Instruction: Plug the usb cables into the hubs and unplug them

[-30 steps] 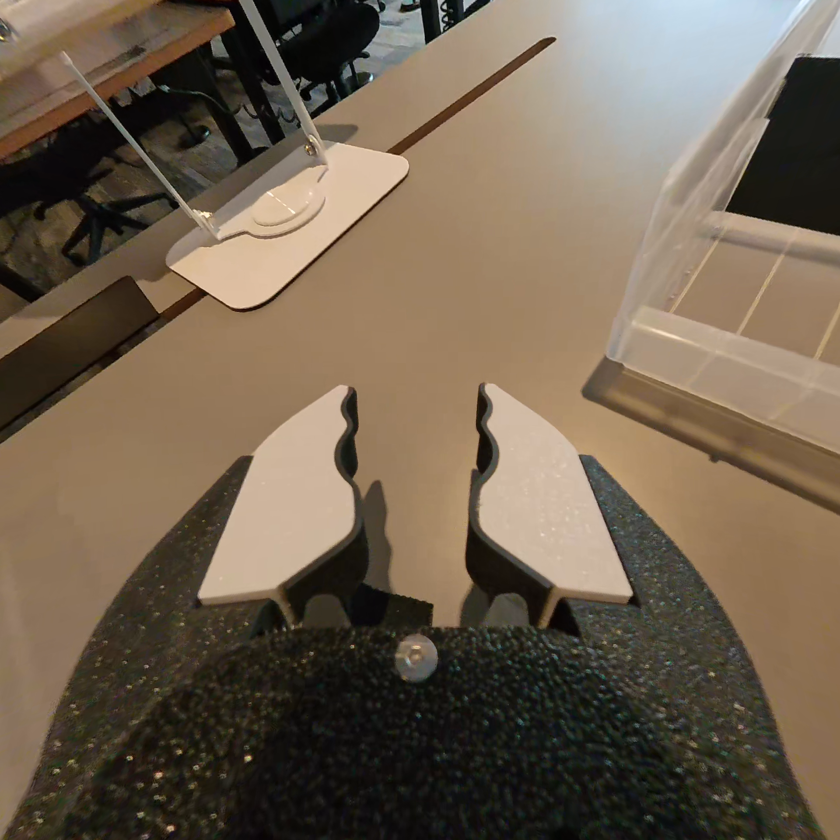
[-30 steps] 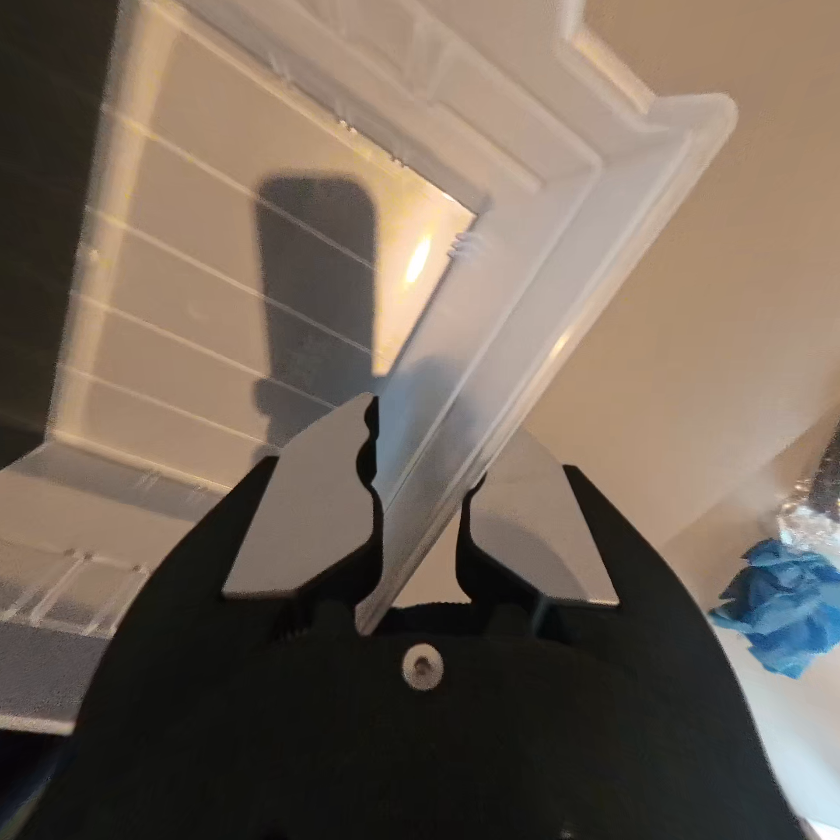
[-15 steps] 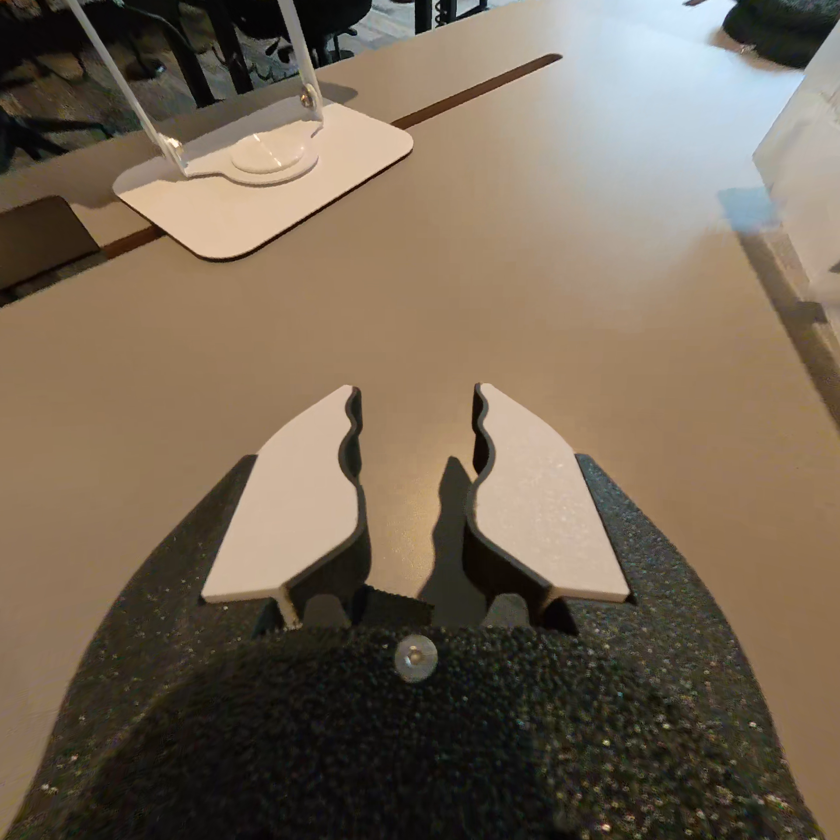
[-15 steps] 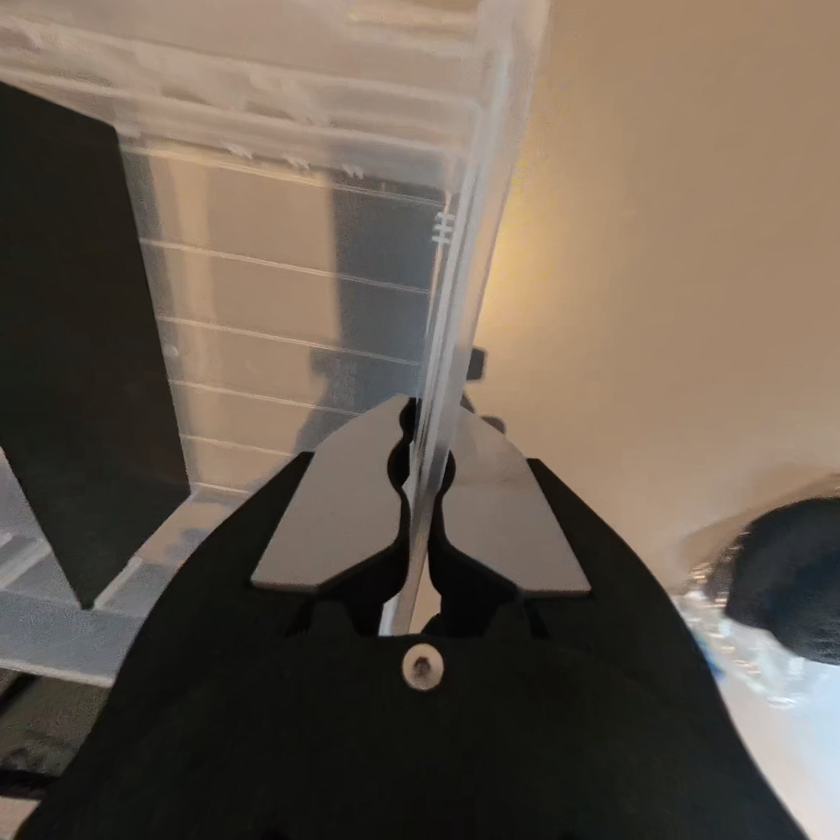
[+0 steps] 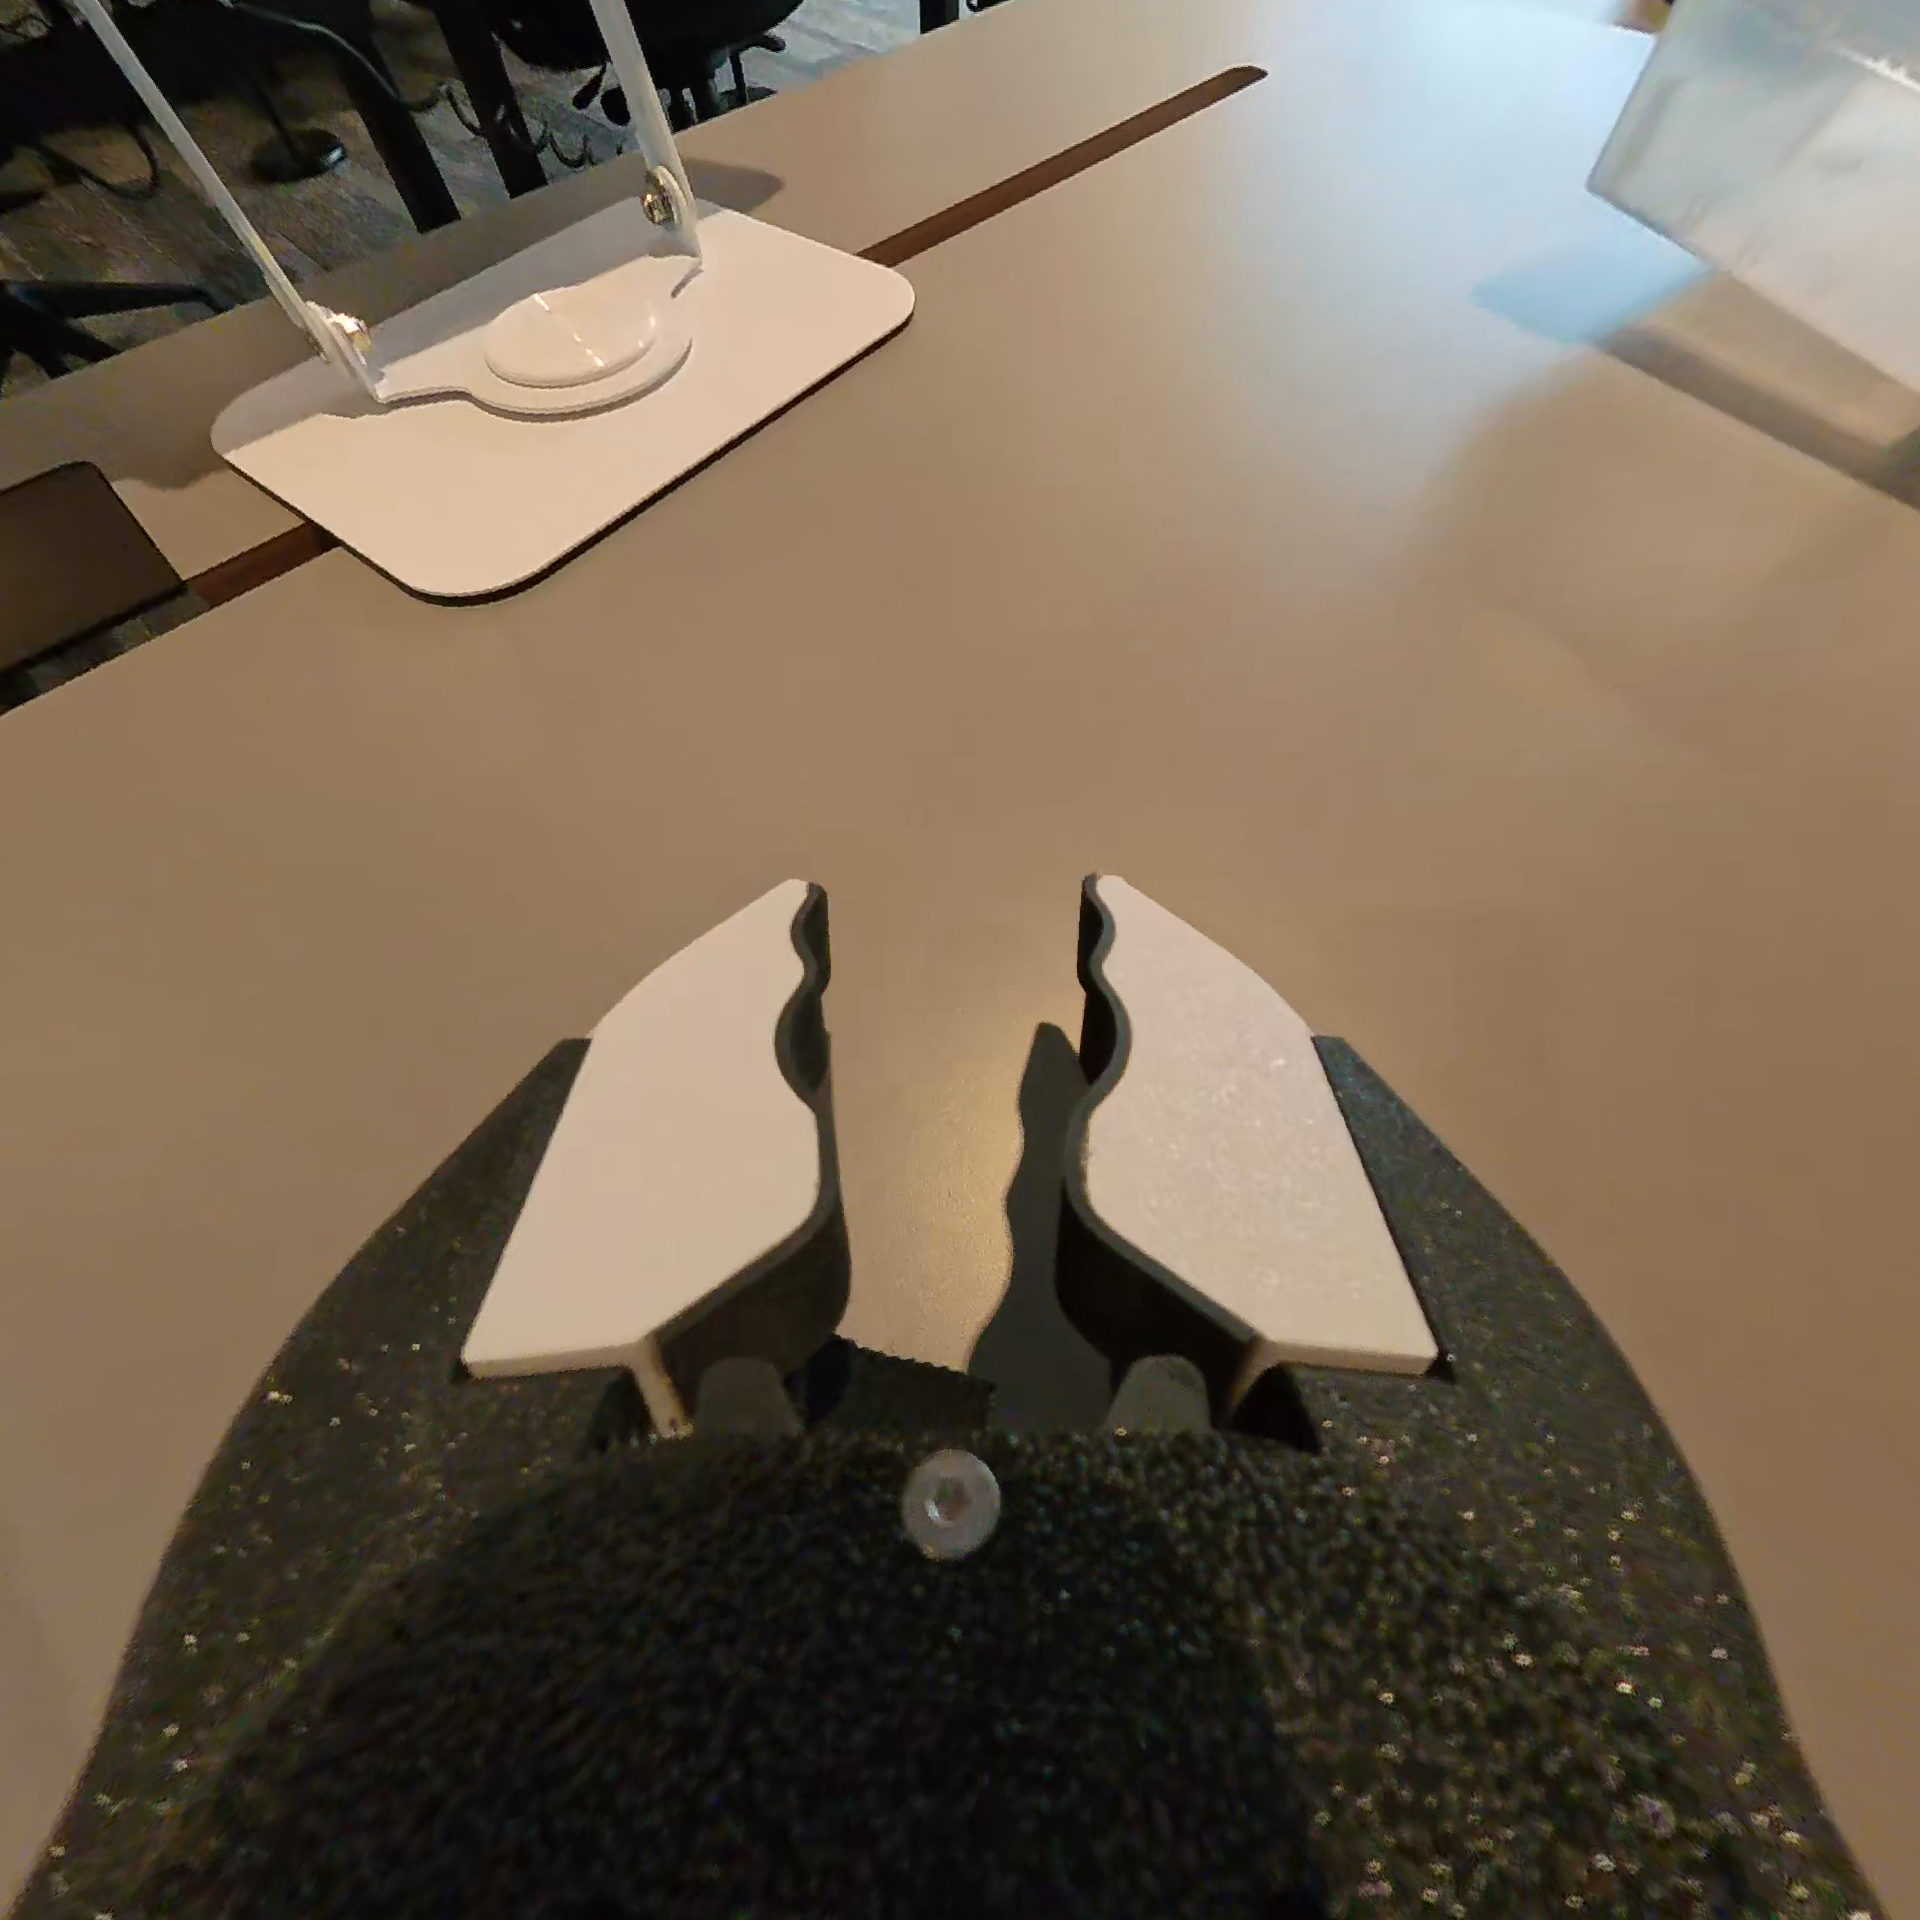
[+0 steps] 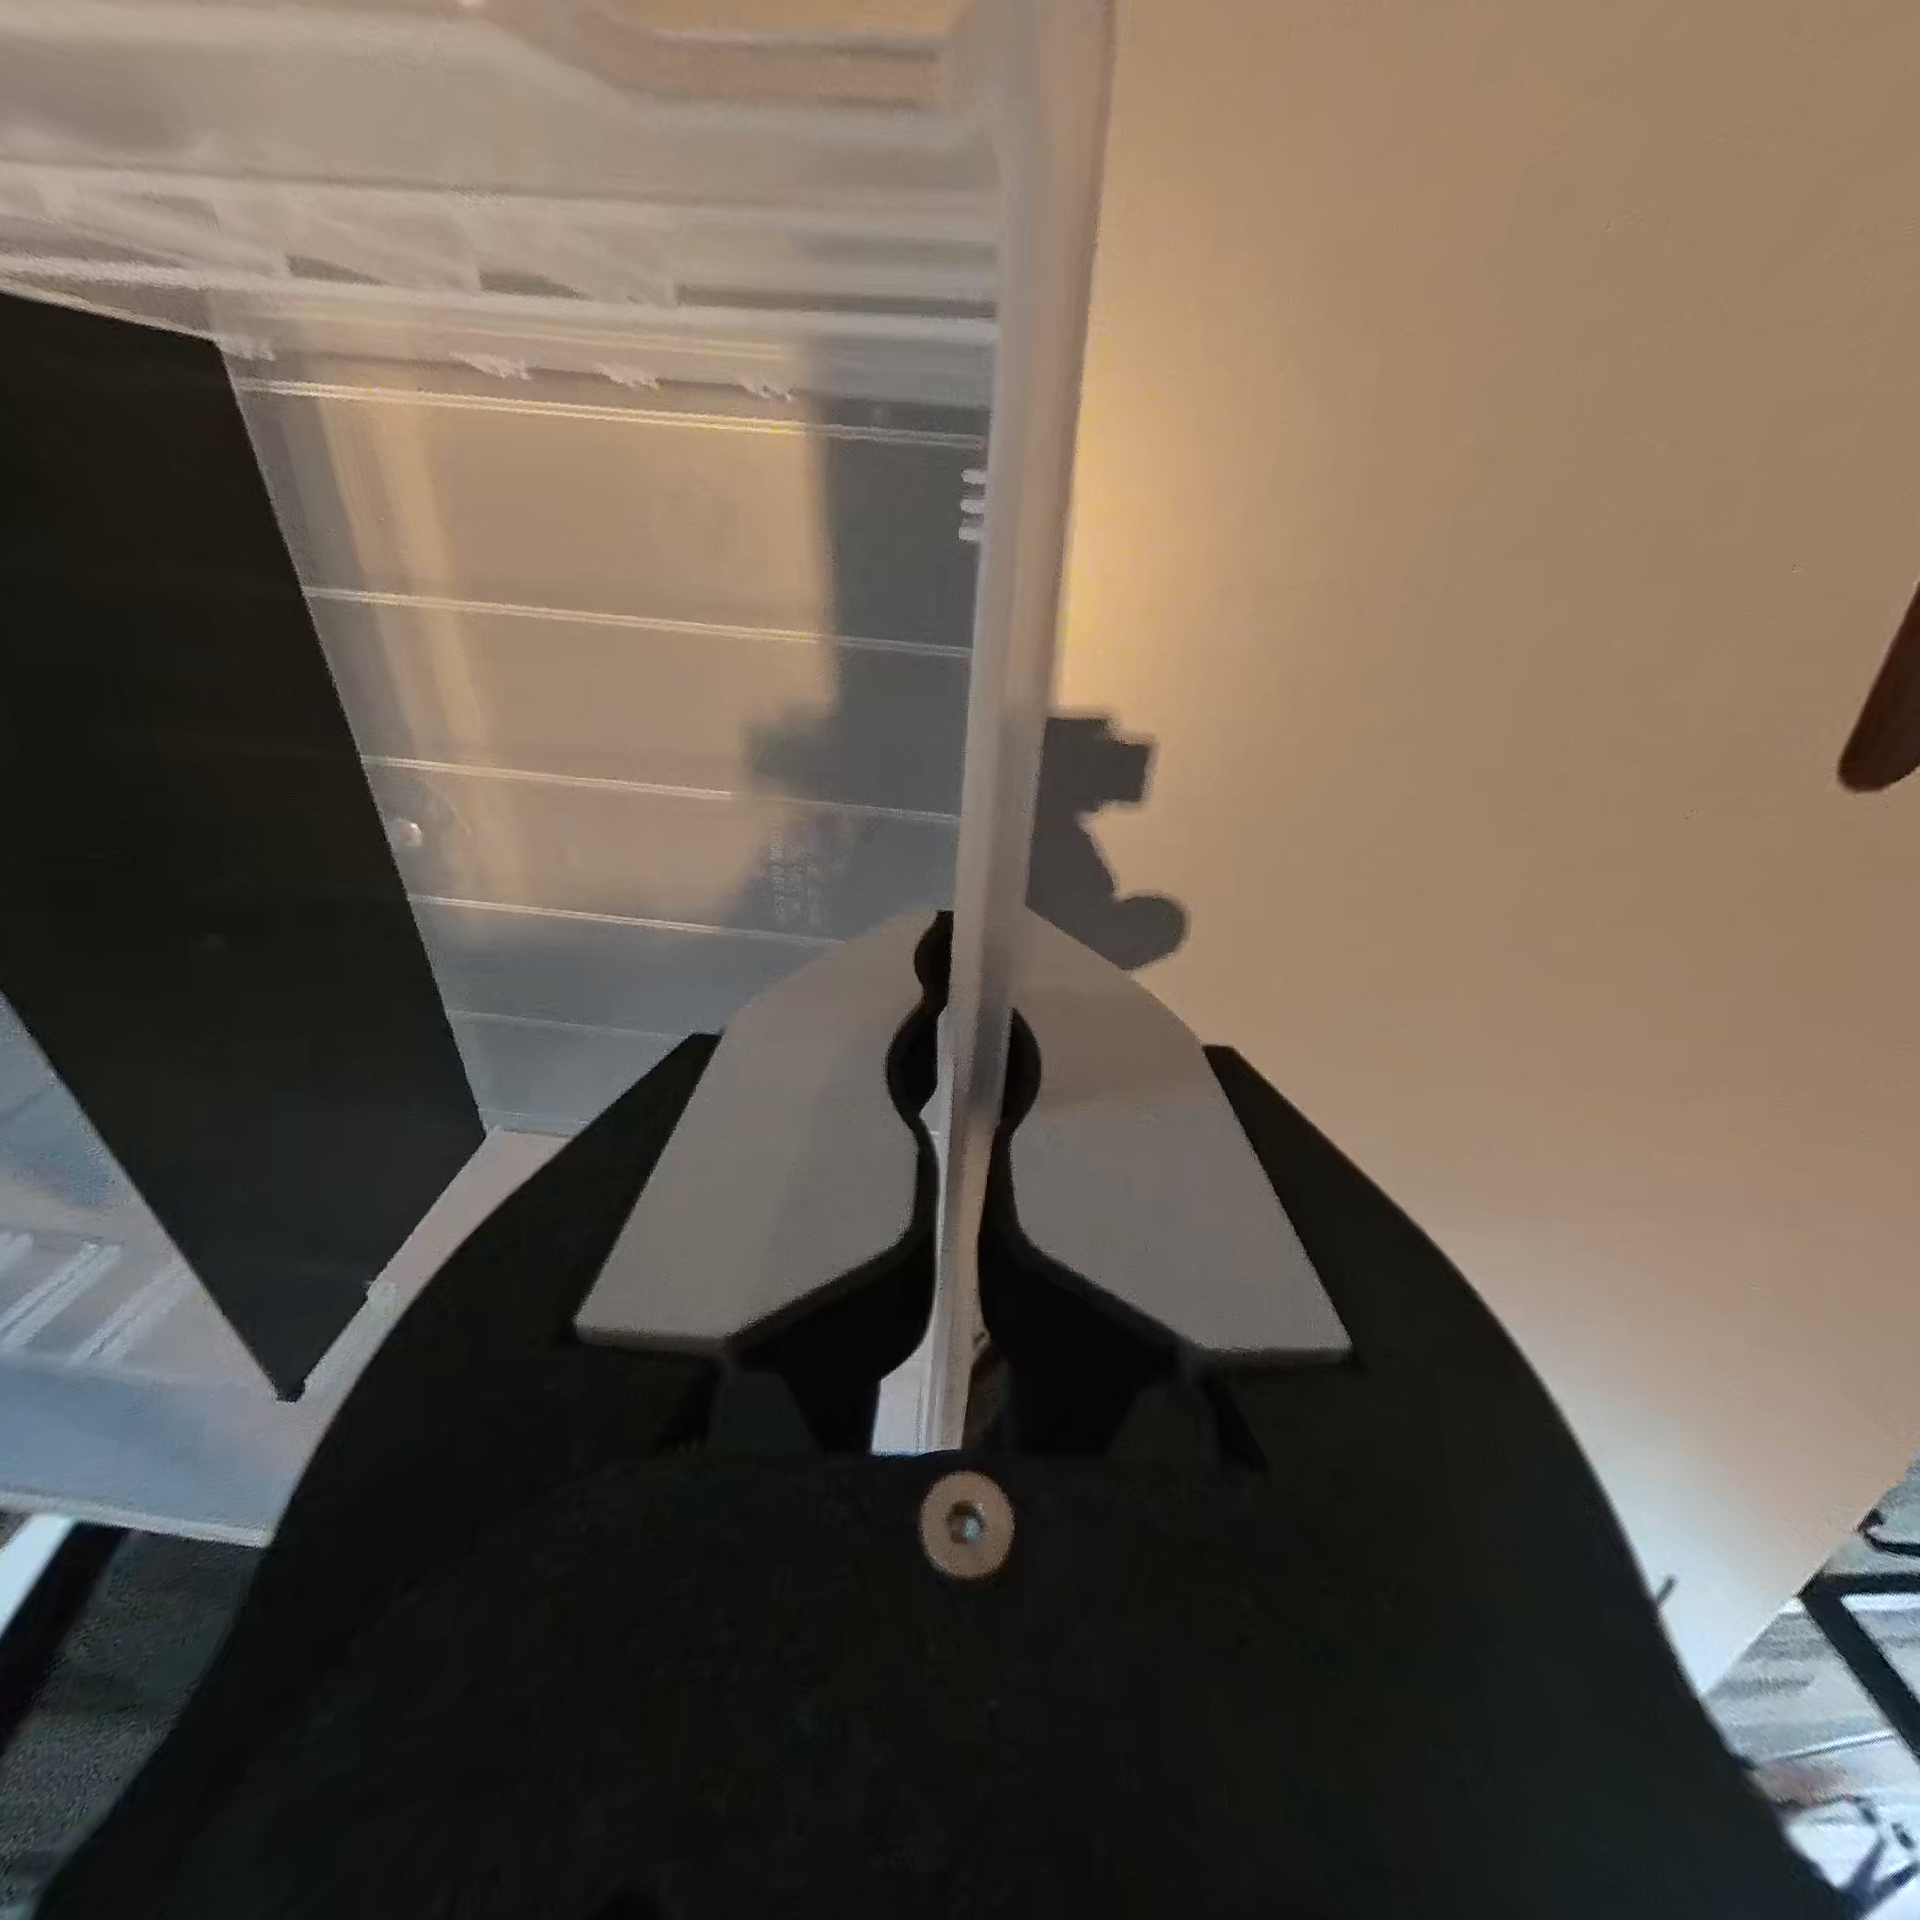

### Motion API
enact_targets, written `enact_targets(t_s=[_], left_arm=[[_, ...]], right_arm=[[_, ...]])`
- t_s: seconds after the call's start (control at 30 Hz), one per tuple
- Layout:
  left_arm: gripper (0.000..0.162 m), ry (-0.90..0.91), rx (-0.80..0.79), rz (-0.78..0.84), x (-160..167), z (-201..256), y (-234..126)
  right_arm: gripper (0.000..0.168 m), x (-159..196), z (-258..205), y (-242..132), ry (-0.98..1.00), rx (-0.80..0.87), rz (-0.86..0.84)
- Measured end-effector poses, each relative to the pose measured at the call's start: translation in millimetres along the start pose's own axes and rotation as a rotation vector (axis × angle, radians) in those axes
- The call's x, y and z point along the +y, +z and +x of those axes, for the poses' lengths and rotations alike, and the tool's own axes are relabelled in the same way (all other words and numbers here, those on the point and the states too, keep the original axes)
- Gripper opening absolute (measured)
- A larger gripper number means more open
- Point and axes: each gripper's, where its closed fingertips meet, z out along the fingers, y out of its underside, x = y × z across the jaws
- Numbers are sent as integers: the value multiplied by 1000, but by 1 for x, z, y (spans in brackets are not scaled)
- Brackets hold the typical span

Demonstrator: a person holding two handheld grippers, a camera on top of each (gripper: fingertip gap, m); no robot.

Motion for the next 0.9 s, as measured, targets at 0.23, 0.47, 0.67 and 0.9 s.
enact_targets(t_s=[0.23,0.47,0.67,0.9], left_arm=[[45,7,7,-24,5,1,4],[45,30,7,-35,6,2,5],[45,32,17,-44,8,3,5],[45,27,19,-50,10,5,3]], right_arm=[[2,-5,26,16,-148,-68,-17],[2,-18,48,25,-229,-99,-40],[3,-19,56,25,-185,-98,-58],[19,1,70,-11,3,154,-53]])
